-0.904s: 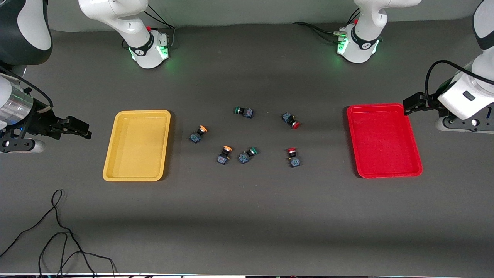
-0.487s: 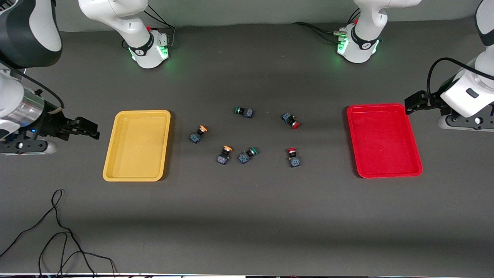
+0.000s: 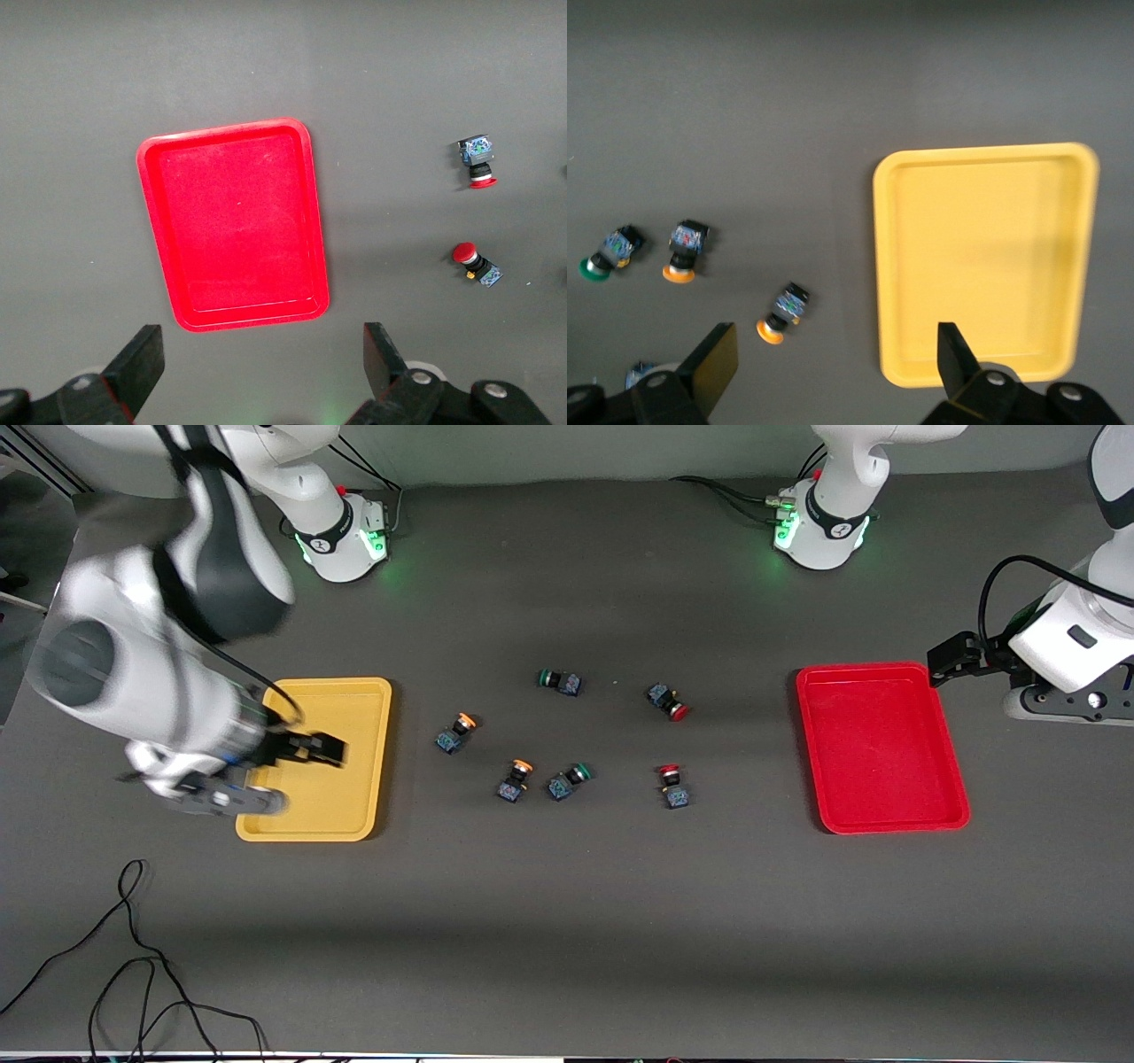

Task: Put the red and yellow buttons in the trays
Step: 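Reach the right gripper down to the orange button beside the yellow tray, then grasp the orange button with the right gripper while the left gripper reaches a red button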

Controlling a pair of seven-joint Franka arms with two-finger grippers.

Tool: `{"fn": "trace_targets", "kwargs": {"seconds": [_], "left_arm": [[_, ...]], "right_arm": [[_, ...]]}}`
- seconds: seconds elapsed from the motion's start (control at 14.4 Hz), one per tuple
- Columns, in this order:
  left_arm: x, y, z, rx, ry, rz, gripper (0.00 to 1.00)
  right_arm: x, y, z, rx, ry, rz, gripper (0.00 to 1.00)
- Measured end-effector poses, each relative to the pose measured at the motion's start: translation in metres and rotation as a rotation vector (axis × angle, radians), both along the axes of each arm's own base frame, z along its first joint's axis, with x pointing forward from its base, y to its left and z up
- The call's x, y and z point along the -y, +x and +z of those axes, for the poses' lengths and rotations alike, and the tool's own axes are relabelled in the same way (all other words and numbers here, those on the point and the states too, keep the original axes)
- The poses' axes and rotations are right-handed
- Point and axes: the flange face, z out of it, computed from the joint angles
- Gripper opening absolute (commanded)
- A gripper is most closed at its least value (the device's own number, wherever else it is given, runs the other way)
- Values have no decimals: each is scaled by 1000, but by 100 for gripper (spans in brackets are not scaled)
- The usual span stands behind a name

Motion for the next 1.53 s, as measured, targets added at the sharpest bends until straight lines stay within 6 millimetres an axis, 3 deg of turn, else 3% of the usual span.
{"fn": "trace_targets", "kwargs": {"seconds": [0.21, 0.35, 0.49, 0.63, 0.9, 1.11, 1.32, 1.53], "left_arm": [[7, -2, -7, -15, 3, 9, 100], [30, -5, -16, -25, 8, 53, 100], [75, -13, -25, -25, 20, 125, 100], [129, -27, -33, -29, 16, 225, 100], [222, -65, -52, -38, 9, 423, 100], [277, -101, -74, -37, 37, 537, 100], [306, -126, -88, -35, 61, 639, 100], [305, -129, -135, -12, 37, 684, 100]], "right_arm": [[-27, -9, -86, -25, -13, -128, 100], [-49, -34, -136, -28, -33, -199, 100], [-76, -68, -175, -38, -63, -252, 100], [-81, -89, -203, -62, -91, -298, 100], [-73, -110, -235, -109, -72, -367, 100], [-68, -116, -250, -86, -59, -391, 100], [-73, -121, -268, -72, -42, -410, 100], [-80, -124, -274, -71, -36, -414, 95]]}}
